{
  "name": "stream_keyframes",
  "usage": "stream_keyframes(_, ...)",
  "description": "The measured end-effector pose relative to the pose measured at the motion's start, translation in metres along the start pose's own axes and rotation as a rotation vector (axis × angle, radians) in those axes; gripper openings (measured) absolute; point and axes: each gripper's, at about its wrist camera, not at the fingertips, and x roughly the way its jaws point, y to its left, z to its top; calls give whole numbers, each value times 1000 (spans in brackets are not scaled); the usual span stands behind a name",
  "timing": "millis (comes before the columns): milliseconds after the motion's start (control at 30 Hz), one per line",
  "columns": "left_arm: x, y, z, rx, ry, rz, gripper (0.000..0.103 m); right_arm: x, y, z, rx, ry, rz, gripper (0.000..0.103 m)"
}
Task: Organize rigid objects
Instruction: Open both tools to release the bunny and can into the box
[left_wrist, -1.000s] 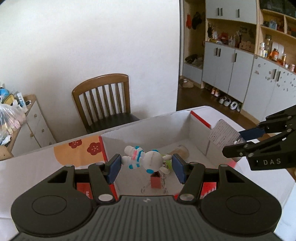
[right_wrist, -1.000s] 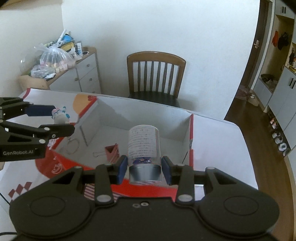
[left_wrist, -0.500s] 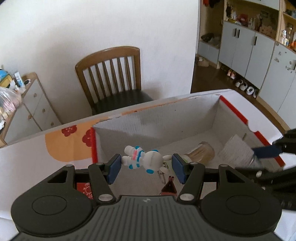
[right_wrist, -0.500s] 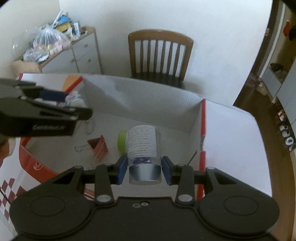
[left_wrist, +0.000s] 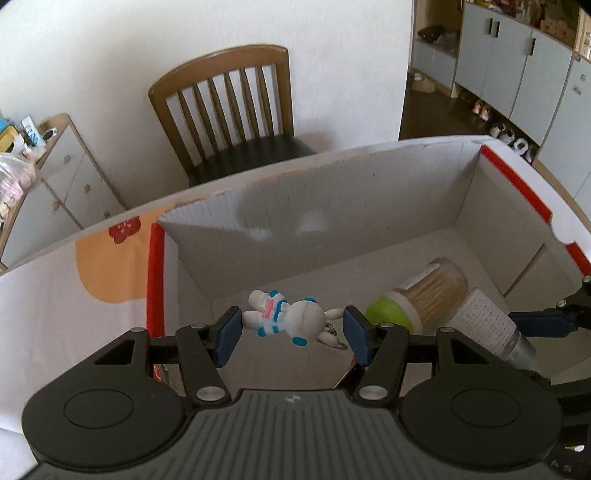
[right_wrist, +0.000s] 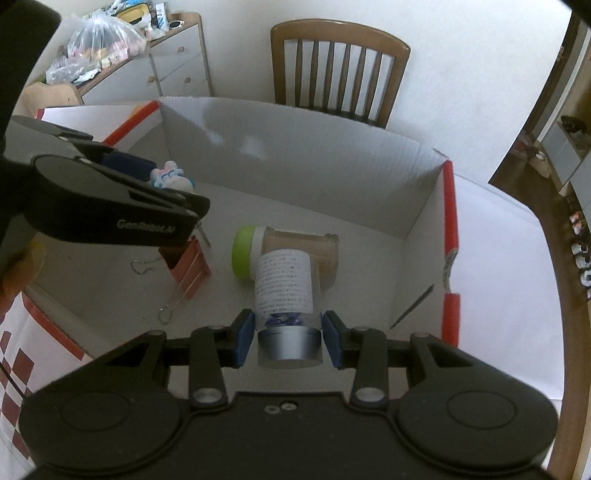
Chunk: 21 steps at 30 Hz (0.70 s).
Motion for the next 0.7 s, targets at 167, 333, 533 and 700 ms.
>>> stream_keyframes(167, 7, -2, -2, 12, 39, 8, 60, 5, -3, 1, 8, 23, -2, 39)
stream_keyframes(333, 9, -3, -1, 17, 60, 12, 60, 10, -4, -1, 34, 34, -1, 40)
stream_keyframes(533, 8, -1, -1, 9, 77, -1, 60, 11, -6, -1, 48, 30, -7, 43)
stream_keyframes(700, 2, 0, -3, -10, 61, -6, 61, 4, -6, -4, 55, 14, -3, 46)
